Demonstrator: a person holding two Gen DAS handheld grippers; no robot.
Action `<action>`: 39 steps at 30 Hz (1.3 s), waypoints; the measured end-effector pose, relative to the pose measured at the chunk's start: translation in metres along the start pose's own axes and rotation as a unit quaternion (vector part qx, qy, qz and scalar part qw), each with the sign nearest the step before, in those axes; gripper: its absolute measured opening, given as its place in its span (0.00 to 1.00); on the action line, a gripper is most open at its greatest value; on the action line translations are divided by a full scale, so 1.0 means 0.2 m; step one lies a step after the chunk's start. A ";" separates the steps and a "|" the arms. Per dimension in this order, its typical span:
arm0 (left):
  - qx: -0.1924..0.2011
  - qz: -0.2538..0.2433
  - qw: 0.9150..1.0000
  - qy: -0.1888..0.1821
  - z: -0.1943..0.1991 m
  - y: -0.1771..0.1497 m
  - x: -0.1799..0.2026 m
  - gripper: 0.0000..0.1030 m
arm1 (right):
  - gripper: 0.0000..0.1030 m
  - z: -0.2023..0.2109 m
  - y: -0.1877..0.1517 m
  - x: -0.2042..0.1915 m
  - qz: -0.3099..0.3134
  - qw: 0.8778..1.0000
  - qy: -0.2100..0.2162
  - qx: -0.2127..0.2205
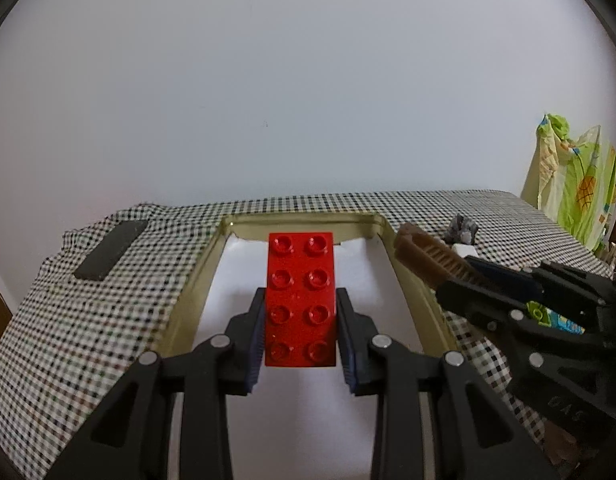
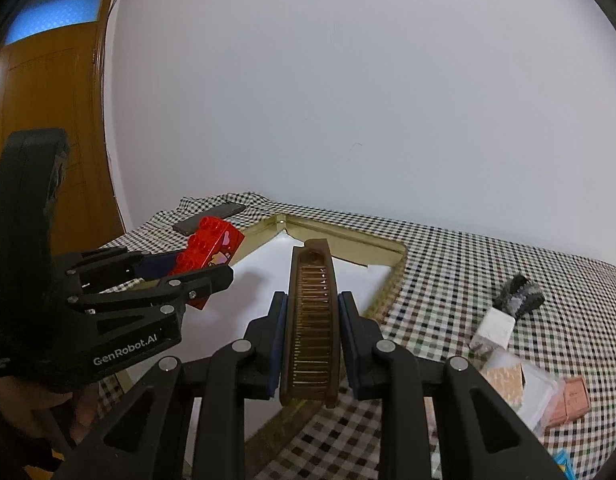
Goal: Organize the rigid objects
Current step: 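Carry the red brick and brown comb piece over the gold tray with both grippers, then release the red brick and brown comb piece into the tray, both grippers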
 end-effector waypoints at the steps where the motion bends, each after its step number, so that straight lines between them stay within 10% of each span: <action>1: -0.005 -0.002 1.000 0.000 -0.01 0.02 -0.01 0.30 | 0.27 -0.01 0.02 0.00 0.002 1.000 0.001 0.000; 17: -0.122 -0.008 0.992 0.003 -0.31 0.12 -0.10 0.30 | 0.27 -0.24 0.10 0.09 -0.026 0.998 -0.001 -0.051; 39: -0.167 -0.032 0.985 0.016 -0.44 0.11 -0.10 0.30 | 0.27 -0.37 0.08 0.21 -0.039 0.995 0.001 -0.096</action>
Point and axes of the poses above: each gripper's, at about its wrist camera, not at the fingertips, and z roughly against the way its jaws point, x to its right, y to its top, the point moved 6 cm from there along -z, roughly the way its jaws point, and after that the axes turned 13 degrees about y, right-handed, at the moved point
